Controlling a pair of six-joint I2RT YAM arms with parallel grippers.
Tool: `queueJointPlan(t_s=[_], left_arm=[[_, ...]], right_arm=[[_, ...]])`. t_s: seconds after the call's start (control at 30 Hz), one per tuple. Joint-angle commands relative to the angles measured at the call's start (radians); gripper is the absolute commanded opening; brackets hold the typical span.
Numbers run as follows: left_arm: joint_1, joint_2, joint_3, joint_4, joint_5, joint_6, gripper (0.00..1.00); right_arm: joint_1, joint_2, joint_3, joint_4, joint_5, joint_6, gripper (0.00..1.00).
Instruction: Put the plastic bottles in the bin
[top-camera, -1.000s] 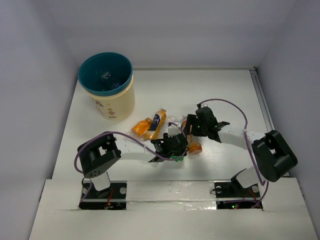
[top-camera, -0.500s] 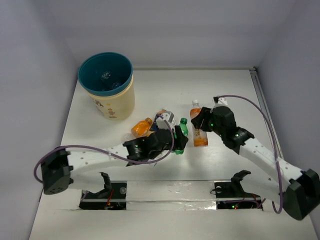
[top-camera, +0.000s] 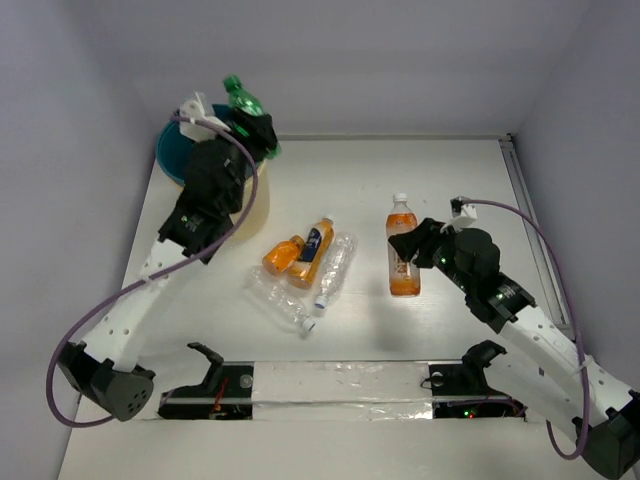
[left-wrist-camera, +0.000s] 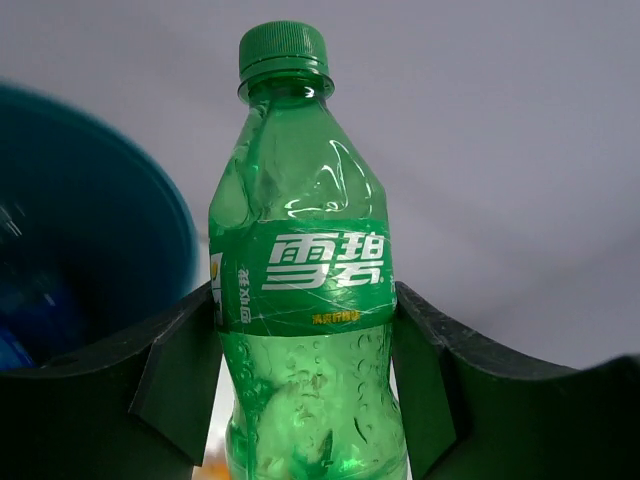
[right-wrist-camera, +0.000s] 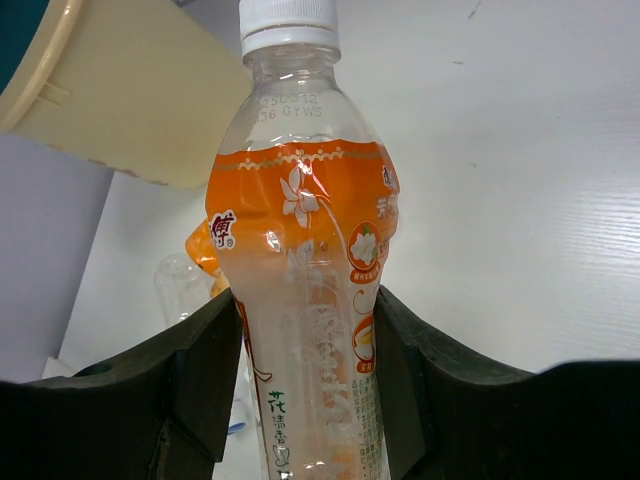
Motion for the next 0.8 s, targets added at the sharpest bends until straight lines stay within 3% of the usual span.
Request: queueJointPlan(t_s=[0.0,0.27,0.33,0.37,0.4,0.5,0.67,0.77], left_arm=[[0.13,0.067,0.142,0.041,0.001,0.096,0.48],[0.331,0.242,0.219,0.052,-0.049,0.222,0.5],[0.341,0.264,0.19,0.073,-0.063,0.258,0.6],[0.35,0.265,0.181,0.076,-0.075,0.263,0.74],[0.35,0.265,0.167,0.07,-0.085,0.263,0.81],[0.361,0.229,0.138,0.058,-0.072,0.234,0.97],[0.361,0.087,0.086,0.013,0.052,0.134,0.99],[0.361,-0.102,-0.05,-0.042,0.136,0.02,0.9]], right_arm=[[-0.002,-0.022,-0.02,0.121,-0.089,0.031,0.48],[0.049,0.048,0.058,0.206,-0.126,0.045,0.48],[0.076,0.094,0.089,0.243,-0.128,0.046,0.48],[0.087,0.117,0.13,0.256,-0.126,0.046,0.48],[0.098,0.143,0.156,0.272,-0.123,0.048,0.48],[0.142,0.27,0.279,0.305,-0.117,0.043,0.48],[0.17,0.453,0.514,0.351,-0.112,0.025,0.48],[0.17,0.592,0.693,0.383,-0.092,0.011,0.48]])
